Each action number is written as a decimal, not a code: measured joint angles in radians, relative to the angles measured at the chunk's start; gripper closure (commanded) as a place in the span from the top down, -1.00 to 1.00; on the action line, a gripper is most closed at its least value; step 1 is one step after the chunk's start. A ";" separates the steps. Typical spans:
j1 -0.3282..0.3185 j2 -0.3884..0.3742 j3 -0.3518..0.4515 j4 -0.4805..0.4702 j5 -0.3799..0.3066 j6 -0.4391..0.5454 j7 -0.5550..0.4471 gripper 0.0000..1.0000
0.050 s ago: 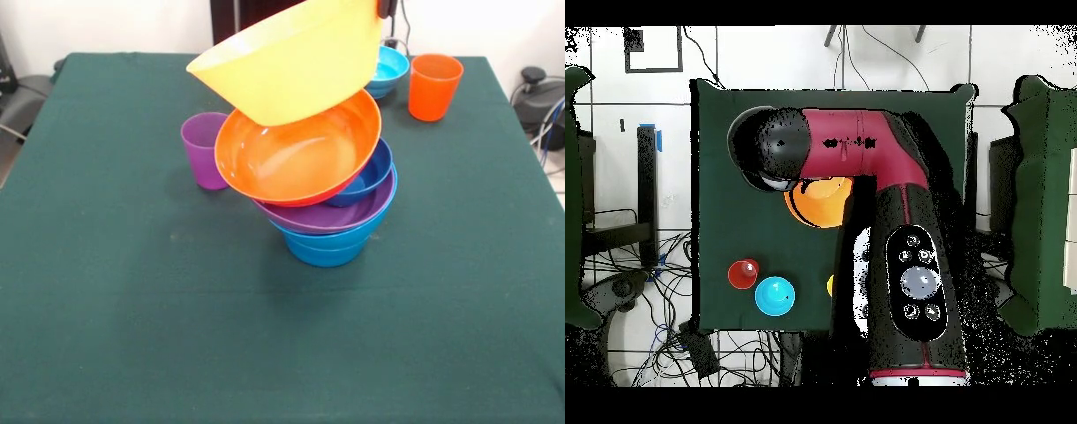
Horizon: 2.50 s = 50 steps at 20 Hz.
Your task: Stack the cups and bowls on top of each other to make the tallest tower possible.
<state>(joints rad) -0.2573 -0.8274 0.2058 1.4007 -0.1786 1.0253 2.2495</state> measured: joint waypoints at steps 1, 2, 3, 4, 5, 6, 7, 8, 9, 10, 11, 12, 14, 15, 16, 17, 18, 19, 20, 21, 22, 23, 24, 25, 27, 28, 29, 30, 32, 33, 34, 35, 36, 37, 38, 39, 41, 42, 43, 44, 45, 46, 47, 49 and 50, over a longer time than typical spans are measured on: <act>0.000 0.002 0.000 0.000 0.000 0.000 0.000 -1.00; 0.000 0.003 0.000 0.000 0.000 0.000 0.000 -1.00; 0.000 0.003 0.000 0.000 0.000 0.000 0.000 -1.00; 0.000 0.004 0.000 0.000 0.000 0.000 0.000 -1.00; 0.000 0.004 0.000 0.000 0.000 0.000 0.000 -1.00; 0.000 0.005 0.000 0.000 0.000 0.000 0.000 -1.00; 0.000 0.005 0.000 0.000 0.000 0.000 0.000 -1.00; 0.000 0.005 0.000 0.000 0.000 0.000 0.000 -1.00; 0.000 0.005 0.000 0.000 0.000 0.000 0.000 -1.00; 0.000 0.006 0.000 0.000 0.000 0.000 0.000 -1.00; 0.000 0.006 0.000 0.000 -0.001 0.000 0.000 -1.00; 0.000 0.006 0.000 0.000 -0.001 0.000 0.000 -1.00; 0.001 0.008 0.000 0.000 -0.002 0.000 0.000 -1.00; 0.001 0.009 0.000 0.000 -0.002 0.000 0.000 -1.00; 0.001 0.012 0.000 -0.002 -0.003 0.000 0.000 -1.00; 0.002 0.015 0.000 -0.004 -0.004 0.000 0.000 -1.00; 0.002 0.018 0.000 -0.007 -0.004 0.000 0.000 -1.00; 0.002 0.021 0.000 -0.010 -0.004 0.000 0.000 -1.00; 0.002 0.026 0.000 -0.014 -0.005 0.000 0.000 -1.00; 0.002 0.030 0.000 -0.018 -0.005 0.000 0.000 -1.00; 0.002 0.039 0.000 -0.028 -0.007 0.000 0.000 -1.00; 0.002 0.044 0.001 -0.033 -0.009 0.000 0.000 -1.00; 0.002 0.053 0.001 -0.043 -0.012 0.000 0.000 -1.00; 0.002 0.061 0.001 -0.052 -0.016 0.000 0.000 -1.00; 0.002 0.073 0.001 -0.064 -0.021 0.000 0.000 -1.00; 0.002 0.084 0.001 -0.075 -0.026 0.000 0.000 -1.00; 0.002 0.091 0.001 -0.082 -0.029 0.000 0.000 -1.00; 0.001 0.097 0.001 -0.087 -0.031 0.000 0.000 -1.00; 0.000 0.118 0.002 -0.107 -0.035 0.000 0.000 -1.00; 0.000 0.123 0.002 -0.111 -0.035 0.000 0.000 -1.00; -0.001 0.131 0.002 -0.118 -0.036 0.000 0.000 -1.00; -0.002 0.146 0.002 -0.131 -0.037 0.000 0.000 -1.00; -0.002 0.148 0.002 -0.133 -0.038 0.000 0.000 -1.00; -0.002 0.154 0.002 -0.138 -0.039 0.000 0.000 -1.00; -0.002 0.160 0.002 -0.143 -0.039 0.000 0.000 -1.00; -0.002 0.163 0.002 -0.145 -0.040 0.000 0.000 -1.00; -0.002 0.167 0.002 -0.148 -0.040 0.000 0.000 -1.00; -0.002 0.169 0.002 -0.149 -0.040 0.000 0.000 -1.00; -0.002 0.173 0.003 -0.153 -0.041 0.000 0.000 1.00; -0.002 0.174 0.003 -0.154 -0.041 0.000 0.000 1.00; -0.002 0.174 0.003 -0.155 -0.041 0.000 0.000 1.00; -0.002 0.174 0.003 -0.155 -0.041 0.000 0.000 1.00; -0.002 0.174 0.003 -0.157 -0.041 0.000 0.000 1.00; -0.002 0.174 0.004 -0.163 -0.041 0.000 0.000 1.00; -0.002 0.174 0.004 -0.164 -0.041 0.000 0.000 1.00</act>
<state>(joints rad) -0.2591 -0.6532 0.2096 1.2370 -0.2198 1.0253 2.2495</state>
